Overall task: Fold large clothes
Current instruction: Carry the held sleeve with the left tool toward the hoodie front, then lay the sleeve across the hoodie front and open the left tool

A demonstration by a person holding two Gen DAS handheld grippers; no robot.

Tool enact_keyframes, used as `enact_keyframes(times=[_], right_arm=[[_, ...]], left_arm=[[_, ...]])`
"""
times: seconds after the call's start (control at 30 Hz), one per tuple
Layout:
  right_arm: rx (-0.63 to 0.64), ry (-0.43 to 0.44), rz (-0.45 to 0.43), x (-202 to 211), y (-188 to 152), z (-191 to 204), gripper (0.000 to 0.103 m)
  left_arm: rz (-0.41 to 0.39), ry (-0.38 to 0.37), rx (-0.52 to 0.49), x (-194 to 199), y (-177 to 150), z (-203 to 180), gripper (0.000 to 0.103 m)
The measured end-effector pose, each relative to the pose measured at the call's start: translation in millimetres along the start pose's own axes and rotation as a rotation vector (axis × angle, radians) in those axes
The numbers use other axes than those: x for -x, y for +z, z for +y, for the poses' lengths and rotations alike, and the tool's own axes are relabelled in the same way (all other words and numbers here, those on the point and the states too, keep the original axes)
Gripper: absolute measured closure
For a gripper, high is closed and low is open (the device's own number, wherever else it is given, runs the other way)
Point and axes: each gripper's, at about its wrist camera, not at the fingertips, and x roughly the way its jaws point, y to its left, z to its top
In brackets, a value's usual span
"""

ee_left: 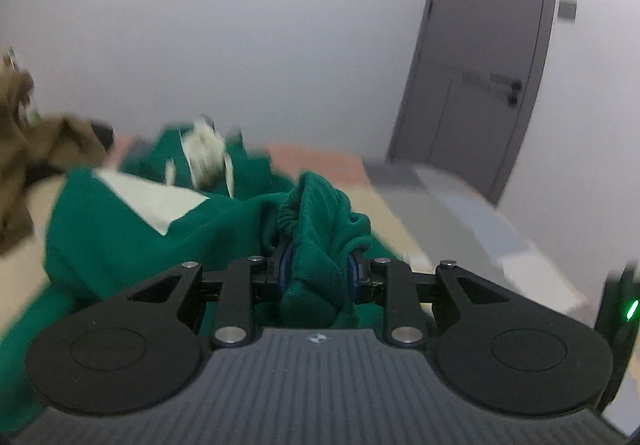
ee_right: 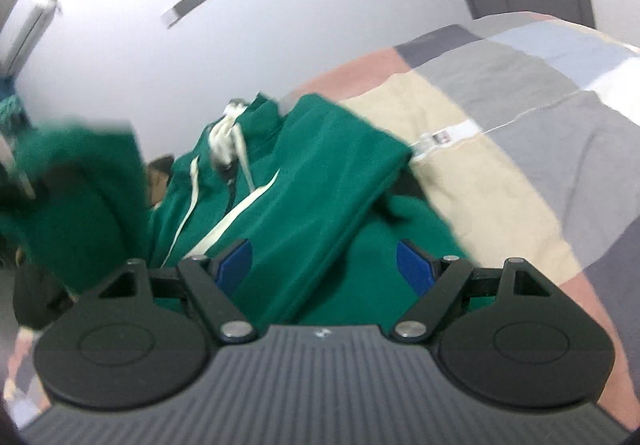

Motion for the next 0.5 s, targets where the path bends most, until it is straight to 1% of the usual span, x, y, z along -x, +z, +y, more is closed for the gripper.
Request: enact_keyframes(times=[0.07,0.13,0.23,0.27,0.3,0.37,0.47,0.5], right_arm=[[-0.021,-0.002,-0.009,2.2,1.2,-7.7,0.022],[-0.051,0.018,-0.009,4.3,2.1,-13.8,0.022],[-0.079,0.04,-0.007,6.7,3.1,-18.8,0.022],[-0.087,0.048,-0.007,7.1,4.2,-19.5,0.022],[-0.092,0.055,-0.008,9.4,3.2,-19.8,0.022],[-0.096,0.071,-0.009,12.1,3.8,-20.6,0.022],[-0.11,0.095,-0.006,14.3,6.0,-23.0,0.022],[-0.114,0.102,-0.004,15.2,5.6,-23.4,0.022]], left_arm=[[0.037,0.008,-0.013,-11.8,-11.3,-7.3,0.071],[0.065,0.022,-0.009,-13.9,-20.6,1.4,0.071],[0.092,0.031,0.003,-20.0,-29.7,1.1,0.071],[0.1,0.036,0.001,-21.5,-34.2,-1.9,0.068],[0.111,0.043,0.002,-22.3,-36.1,-1.9,0.062],[0.147,0.042,0.029,-19.5,-42.5,-5.8,0.035],[0.171,-0.001,0.094,-2.4,-48.6,-0.6,0.02],[0.18,-0.011,0.111,2.2,-49.8,3.0,0.018]])
